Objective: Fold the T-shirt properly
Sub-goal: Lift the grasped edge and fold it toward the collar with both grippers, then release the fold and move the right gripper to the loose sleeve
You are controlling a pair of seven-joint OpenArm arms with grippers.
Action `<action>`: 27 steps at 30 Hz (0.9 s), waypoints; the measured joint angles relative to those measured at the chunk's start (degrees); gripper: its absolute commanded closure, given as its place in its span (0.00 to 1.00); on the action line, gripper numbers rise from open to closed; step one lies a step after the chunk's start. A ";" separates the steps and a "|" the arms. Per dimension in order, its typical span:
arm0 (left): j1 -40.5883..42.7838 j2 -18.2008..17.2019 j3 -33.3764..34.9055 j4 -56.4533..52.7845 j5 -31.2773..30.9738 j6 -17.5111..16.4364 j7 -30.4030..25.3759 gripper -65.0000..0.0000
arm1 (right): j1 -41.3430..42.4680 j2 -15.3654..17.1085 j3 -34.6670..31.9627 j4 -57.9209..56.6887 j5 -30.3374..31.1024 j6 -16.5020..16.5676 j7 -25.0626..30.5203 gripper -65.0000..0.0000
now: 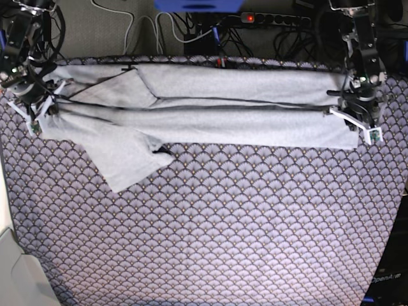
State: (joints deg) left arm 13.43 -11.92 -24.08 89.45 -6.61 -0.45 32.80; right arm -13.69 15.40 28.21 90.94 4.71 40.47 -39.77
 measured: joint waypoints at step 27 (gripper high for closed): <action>8.63 -3.89 -2.05 8.20 -11.26 0.24 0.46 0.28 | 3.43 1.99 9.62 7.56 -0.48 -0.09 -4.87 0.55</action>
State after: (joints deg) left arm 22.06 -15.81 -26.13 97.65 -17.87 -0.21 33.26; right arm -10.26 17.39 37.82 98.50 4.23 40.38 -44.64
